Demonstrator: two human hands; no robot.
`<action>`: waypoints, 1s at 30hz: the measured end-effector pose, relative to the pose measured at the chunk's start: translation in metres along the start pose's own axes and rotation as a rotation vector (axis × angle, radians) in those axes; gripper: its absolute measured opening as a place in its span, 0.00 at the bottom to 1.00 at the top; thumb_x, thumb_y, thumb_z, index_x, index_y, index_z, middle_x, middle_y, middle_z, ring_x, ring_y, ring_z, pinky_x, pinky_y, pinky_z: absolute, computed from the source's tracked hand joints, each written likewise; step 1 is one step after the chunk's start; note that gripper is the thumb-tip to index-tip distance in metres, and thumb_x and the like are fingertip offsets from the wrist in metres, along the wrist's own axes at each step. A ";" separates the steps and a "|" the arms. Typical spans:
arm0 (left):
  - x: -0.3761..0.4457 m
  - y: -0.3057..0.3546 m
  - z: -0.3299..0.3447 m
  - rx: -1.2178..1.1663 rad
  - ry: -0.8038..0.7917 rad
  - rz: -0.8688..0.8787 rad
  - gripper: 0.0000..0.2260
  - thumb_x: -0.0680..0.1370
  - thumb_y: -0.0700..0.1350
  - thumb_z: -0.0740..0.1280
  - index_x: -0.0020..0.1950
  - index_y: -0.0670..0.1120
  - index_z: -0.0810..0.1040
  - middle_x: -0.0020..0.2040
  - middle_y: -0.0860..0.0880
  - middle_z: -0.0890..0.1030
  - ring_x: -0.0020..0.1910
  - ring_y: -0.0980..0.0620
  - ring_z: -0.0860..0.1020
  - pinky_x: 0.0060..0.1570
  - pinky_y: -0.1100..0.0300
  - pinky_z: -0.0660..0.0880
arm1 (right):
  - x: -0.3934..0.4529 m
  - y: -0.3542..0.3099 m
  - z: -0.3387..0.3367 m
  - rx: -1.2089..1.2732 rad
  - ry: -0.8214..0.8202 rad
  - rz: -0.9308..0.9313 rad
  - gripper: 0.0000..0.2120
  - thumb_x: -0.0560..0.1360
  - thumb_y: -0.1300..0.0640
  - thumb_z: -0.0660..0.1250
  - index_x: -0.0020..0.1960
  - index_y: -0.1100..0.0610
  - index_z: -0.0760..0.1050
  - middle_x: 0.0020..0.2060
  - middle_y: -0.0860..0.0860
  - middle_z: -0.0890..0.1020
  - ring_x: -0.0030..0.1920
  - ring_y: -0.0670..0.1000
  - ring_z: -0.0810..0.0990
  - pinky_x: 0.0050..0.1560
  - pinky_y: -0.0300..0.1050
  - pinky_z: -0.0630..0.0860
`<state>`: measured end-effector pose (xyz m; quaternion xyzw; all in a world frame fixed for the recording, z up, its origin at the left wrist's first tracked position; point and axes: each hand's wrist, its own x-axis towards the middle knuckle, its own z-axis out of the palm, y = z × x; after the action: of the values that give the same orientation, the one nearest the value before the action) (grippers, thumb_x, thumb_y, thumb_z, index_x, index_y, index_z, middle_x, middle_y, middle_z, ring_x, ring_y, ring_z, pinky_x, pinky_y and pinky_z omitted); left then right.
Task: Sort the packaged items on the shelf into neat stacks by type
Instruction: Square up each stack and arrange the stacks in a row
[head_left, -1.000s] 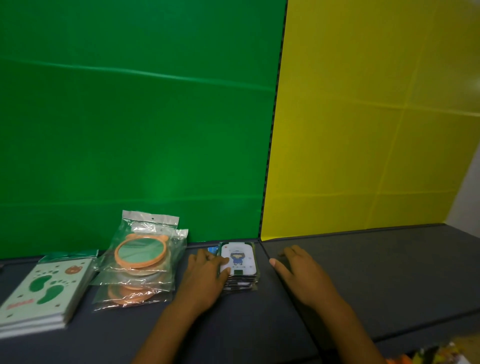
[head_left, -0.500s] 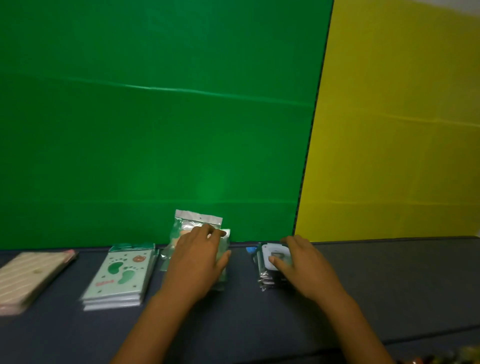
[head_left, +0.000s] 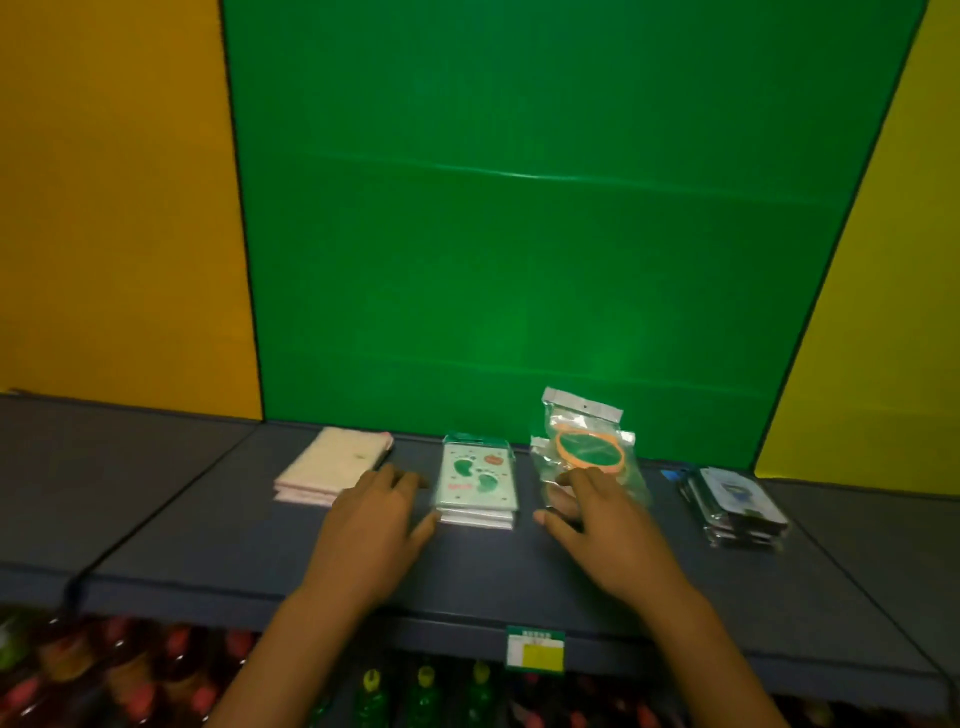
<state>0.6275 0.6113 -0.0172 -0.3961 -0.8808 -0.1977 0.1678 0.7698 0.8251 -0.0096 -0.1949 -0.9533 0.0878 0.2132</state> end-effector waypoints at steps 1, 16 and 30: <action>-0.008 -0.015 -0.006 -0.006 0.001 -0.033 0.19 0.79 0.58 0.60 0.67 0.53 0.71 0.64 0.50 0.72 0.61 0.49 0.72 0.56 0.54 0.72 | 0.003 -0.015 0.005 0.020 -0.019 -0.015 0.25 0.76 0.36 0.60 0.66 0.50 0.68 0.64 0.49 0.72 0.62 0.51 0.72 0.57 0.47 0.72; -0.017 -0.153 -0.026 -0.091 0.013 -0.324 0.16 0.79 0.55 0.60 0.65 0.53 0.71 0.62 0.50 0.72 0.58 0.50 0.74 0.50 0.56 0.75 | 0.079 -0.136 0.072 0.131 -0.202 -0.117 0.31 0.76 0.35 0.58 0.73 0.50 0.62 0.70 0.48 0.67 0.68 0.50 0.68 0.65 0.46 0.69; 0.089 -0.218 0.027 -0.573 -0.223 -0.566 0.22 0.77 0.48 0.68 0.70 0.45 0.71 0.61 0.43 0.78 0.58 0.47 0.77 0.56 0.57 0.75 | 0.173 -0.169 0.160 1.217 -0.433 0.366 0.08 0.78 0.55 0.65 0.57 0.54 0.76 0.54 0.53 0.83 0.54 0.49 0.81 0.61 0.50 0.77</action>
<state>0.4011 0.5482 -0.0475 -0.1882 -0.8771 -0.4289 -0.1066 0.4985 0.7285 -0.0455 -0.1765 -0.7066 0.6816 0.0707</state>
